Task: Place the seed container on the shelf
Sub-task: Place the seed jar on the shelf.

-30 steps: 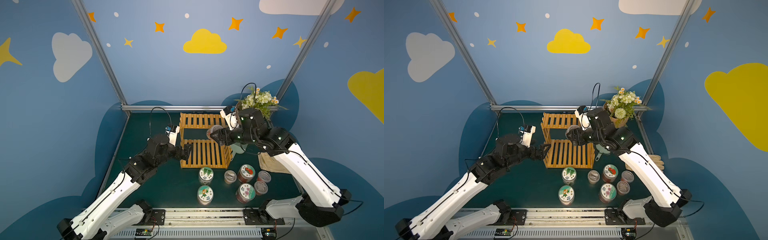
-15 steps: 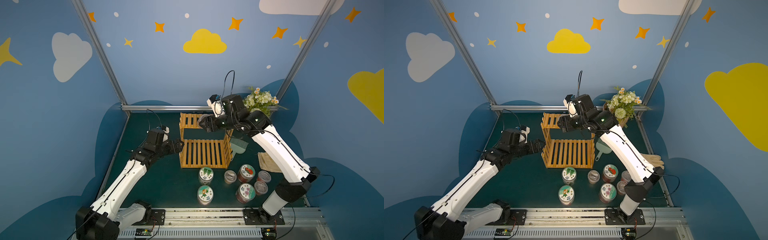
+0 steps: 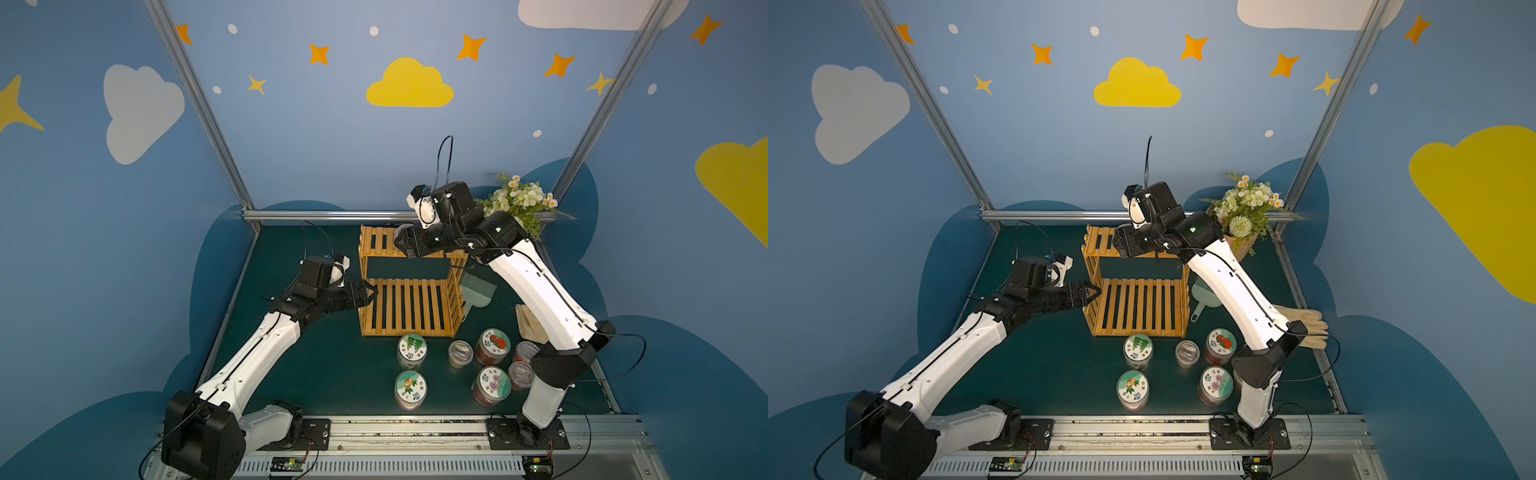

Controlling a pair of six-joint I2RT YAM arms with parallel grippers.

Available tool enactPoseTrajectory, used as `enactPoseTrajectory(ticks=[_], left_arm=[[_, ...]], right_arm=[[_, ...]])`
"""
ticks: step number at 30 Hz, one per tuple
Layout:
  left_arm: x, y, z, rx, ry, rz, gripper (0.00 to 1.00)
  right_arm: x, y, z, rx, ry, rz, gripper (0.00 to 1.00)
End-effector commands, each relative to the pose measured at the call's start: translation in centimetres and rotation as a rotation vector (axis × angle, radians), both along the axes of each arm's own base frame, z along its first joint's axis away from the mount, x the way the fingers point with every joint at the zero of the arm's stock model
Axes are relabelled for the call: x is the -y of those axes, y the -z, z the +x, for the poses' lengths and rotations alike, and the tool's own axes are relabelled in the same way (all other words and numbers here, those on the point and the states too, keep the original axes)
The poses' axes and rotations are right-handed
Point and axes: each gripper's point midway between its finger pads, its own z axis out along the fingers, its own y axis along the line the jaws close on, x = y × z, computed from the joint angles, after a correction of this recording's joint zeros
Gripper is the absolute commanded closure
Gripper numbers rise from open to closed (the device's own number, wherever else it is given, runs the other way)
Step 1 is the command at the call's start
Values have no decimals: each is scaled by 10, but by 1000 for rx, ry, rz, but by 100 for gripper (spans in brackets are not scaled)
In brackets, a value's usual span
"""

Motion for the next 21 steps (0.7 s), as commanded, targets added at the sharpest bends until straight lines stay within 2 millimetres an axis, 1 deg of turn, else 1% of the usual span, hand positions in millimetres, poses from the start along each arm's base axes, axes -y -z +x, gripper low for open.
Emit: enactPoseTrajectory(ticks=[1,4,7,10,13,15,18,21], left_arm=[[13,-6,-11,16,91,-37,10],[19,-2,-21,3,128,-35,11],[22,3,-28,-4,137,-35,12],[25,5,-30,-7,143,-35,12],[13,7,-27,-10,85,28,11],[7,-1,-26,19,65,52,10],[0,-21,-29,73,47,65,7],[4,-44,-36,135,75,50,8]], right_arm=[[1,3,2,-7,-4,-19,29],[4,11,6,-15,14,-46,29],[4,14,7,-18,19,-55,29],[4,17,10,-23,29,-66,29],[4,21,13,-24,37,-83,29],[3,22,16,-26,39,-86,29],[0,22,21,-17,50,-91,29],[-7,26,28,-18,46,-89,31]])
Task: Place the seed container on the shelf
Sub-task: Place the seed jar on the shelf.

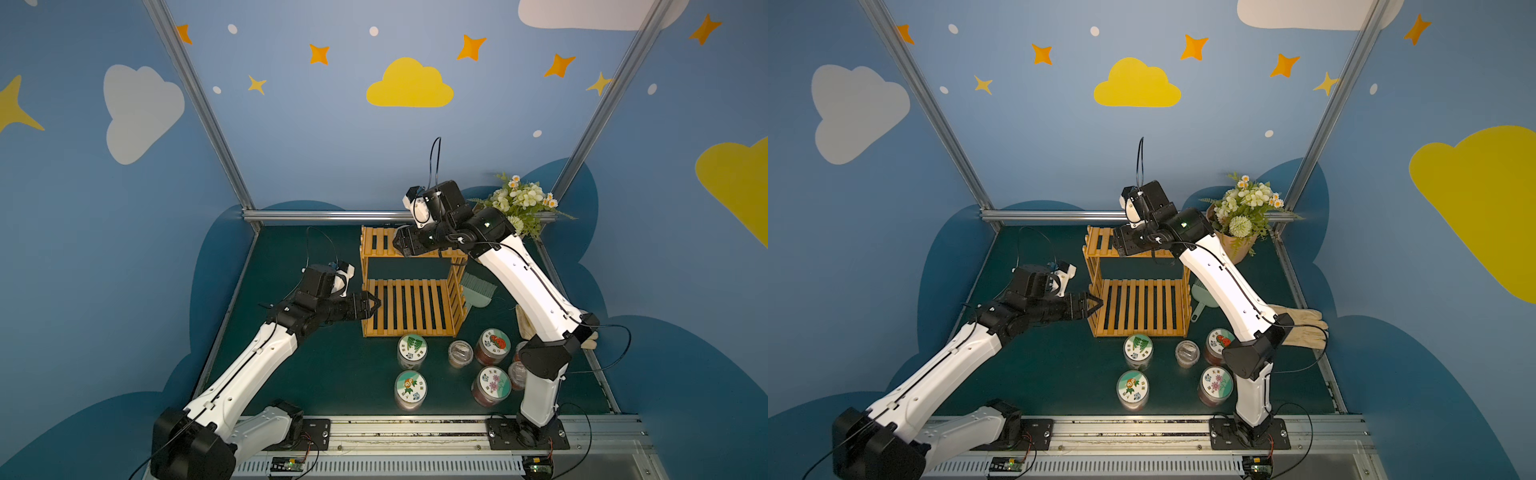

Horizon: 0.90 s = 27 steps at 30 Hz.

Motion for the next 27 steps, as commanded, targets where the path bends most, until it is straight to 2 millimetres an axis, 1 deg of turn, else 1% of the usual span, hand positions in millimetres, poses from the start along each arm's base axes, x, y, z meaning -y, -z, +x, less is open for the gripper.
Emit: enactPoseTrajectory(ticks=[1,3,6,8,11,15,17,18,19,22,25,27], left_arm=[[3,-37,-6,113,35,-1,8],[9,-47,-11,159,74,0,8],[15,-56,-13,194,110,-12,8],[17,-63,-12,208,115,-22,8],[19,-75,-8,232,115,-29,8],[26,-96,-6,281,159,-42,7],[27,-106,-5,322,183,-33,6],[25,-108,-2,343,176,-14,6],[22,-110,2,365,156,5,7],[17,-119,9,438,123,19,7],[17,-127,12,494,108,1,7],[18,-129,13,500,103,-17,7]], right_arm=[[-5,10,12,3,14,-29,31],[-7,13,17,5,20,-36,31],[-8,11,20,13,38,-33,30],[-10,3,19,26,30,-10,27],[-10,-18,17,73,9,31,19],[-2,-56,12,160,-82,104,11],[3,-75,9,223,-163,135,8],[8,-81,10,255,-196,142,8],[10,-86,7,279,-265,159,7],[19,-84,4,321,-427,186,9],[21,-69,1,354,-527,146,12],[16,-66,-14,399,-657,141,10]])
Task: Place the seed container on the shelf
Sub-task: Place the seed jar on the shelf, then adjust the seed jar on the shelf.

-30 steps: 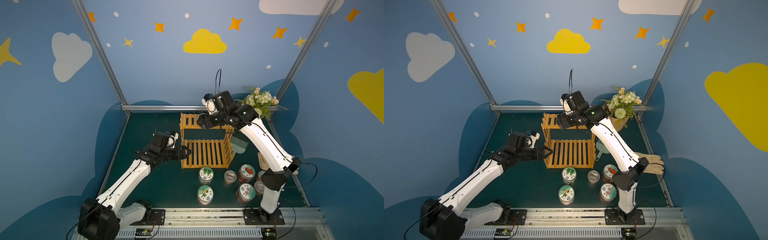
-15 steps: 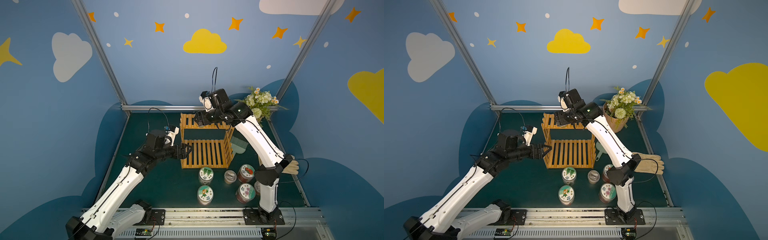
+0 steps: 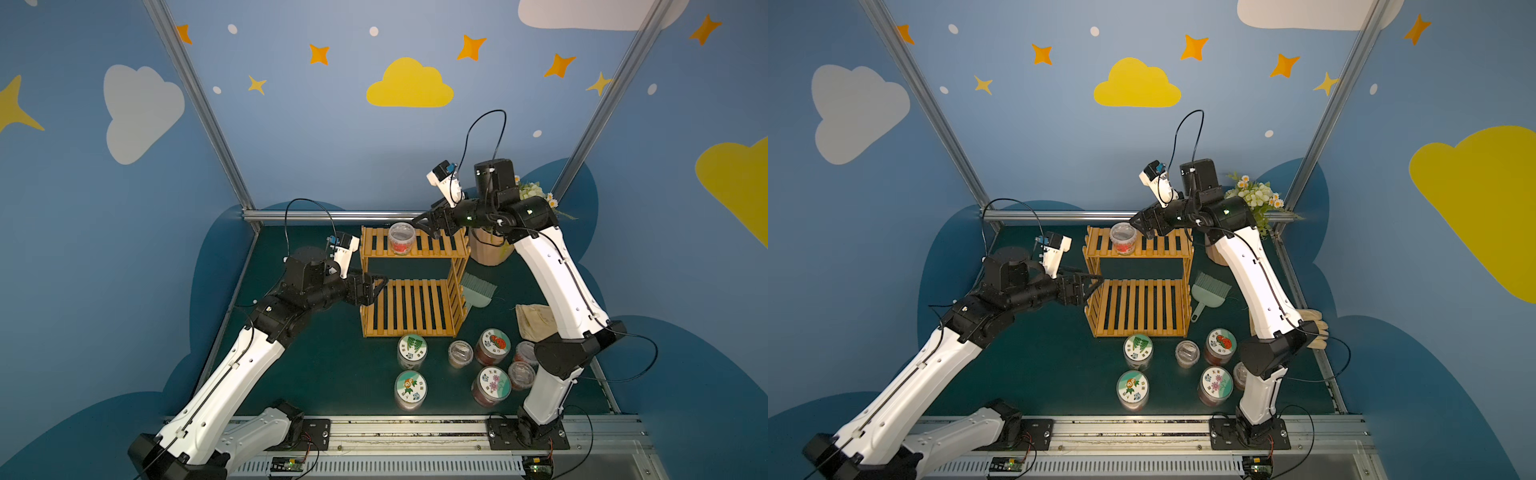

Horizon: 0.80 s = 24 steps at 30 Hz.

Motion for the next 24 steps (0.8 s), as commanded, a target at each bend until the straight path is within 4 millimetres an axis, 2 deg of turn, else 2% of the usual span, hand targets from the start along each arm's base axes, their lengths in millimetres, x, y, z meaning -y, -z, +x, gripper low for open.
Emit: enactPoseTrajectory(ticks=[1,4,8,12,15,24], left_arm=[[1,-12,4,71,-7,-21,7],[4,-9,4,40,7,-16,7],[5,-9,4,28,10,-31,6],[8,-10,2,24,35,-35,5],[8,-5,3,9,32,-22,4],[5,-8,10,25,-9,-13,0]], right_arm=[[-24,-4,-35,130,-301,15,8],[-27,1,-37,145,-341,8,6],[-27,16,-24,141,-316,-33,4],[-34,23,-29,86,-362,1,4],[-34,31,-14,30,-285,-16,4],[-37,40,-4,-30,-241,-32,3]])
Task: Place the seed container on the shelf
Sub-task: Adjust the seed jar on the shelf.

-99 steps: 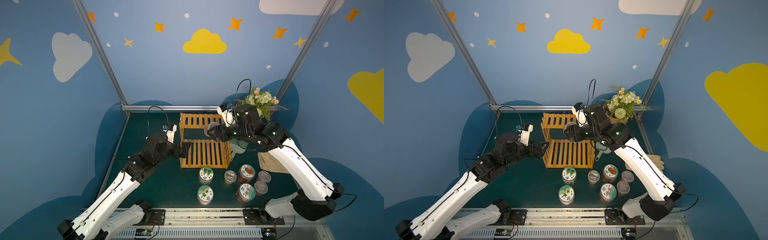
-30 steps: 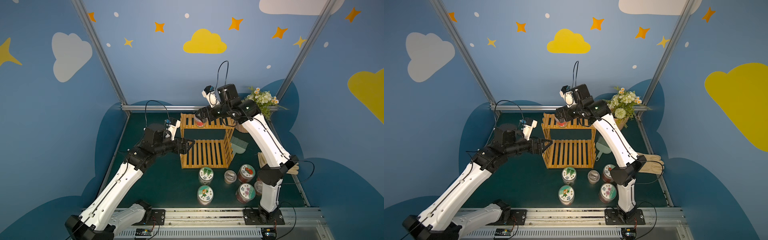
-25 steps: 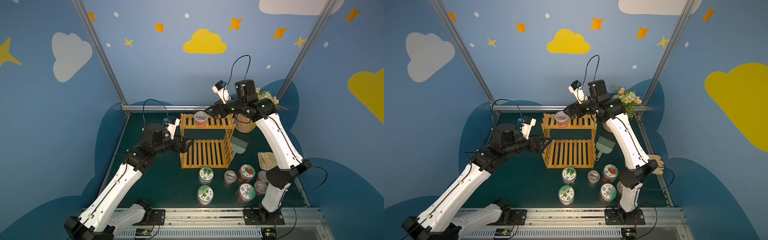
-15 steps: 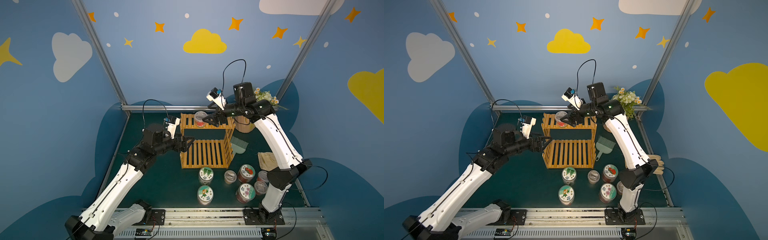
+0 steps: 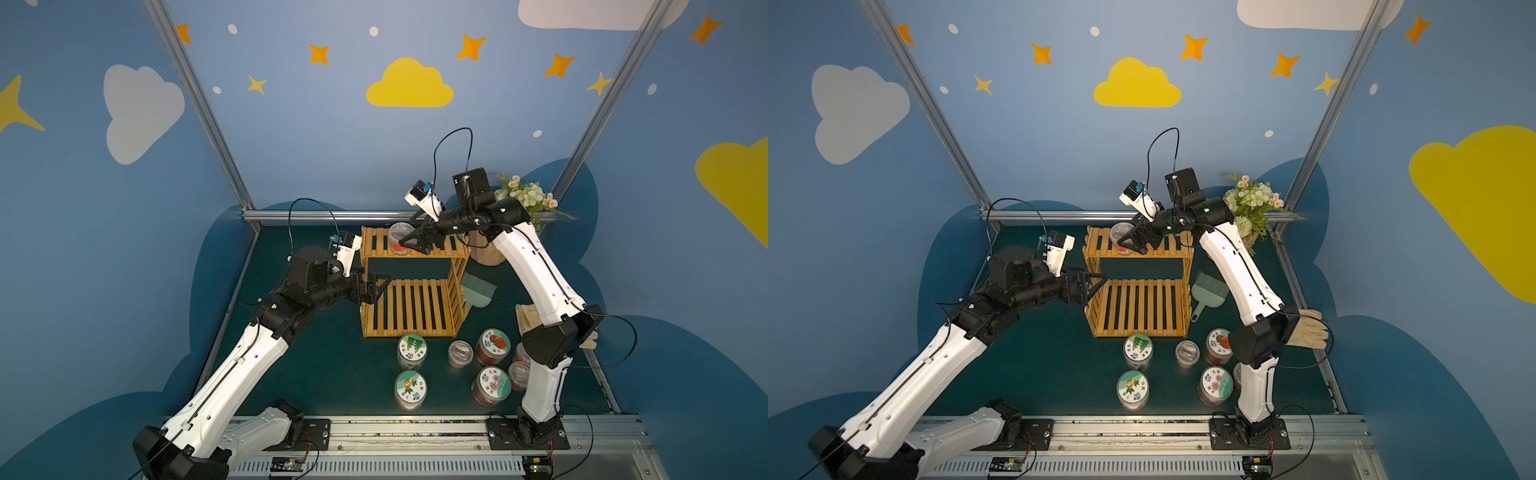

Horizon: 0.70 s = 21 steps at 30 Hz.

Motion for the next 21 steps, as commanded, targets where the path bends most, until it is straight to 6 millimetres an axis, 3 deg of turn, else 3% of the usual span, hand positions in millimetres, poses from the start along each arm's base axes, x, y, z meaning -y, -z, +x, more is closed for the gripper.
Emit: enactPoseTrajectory(ticks=[1,21], left_arm=[[-3,-14,4,44,-24,-4,0],[3,-18,3,43,16,-4,0]], right_arm=[[-1,-4,-2,-31,11,3,3],[-11,9,-3,-6,-15,-45,4]])
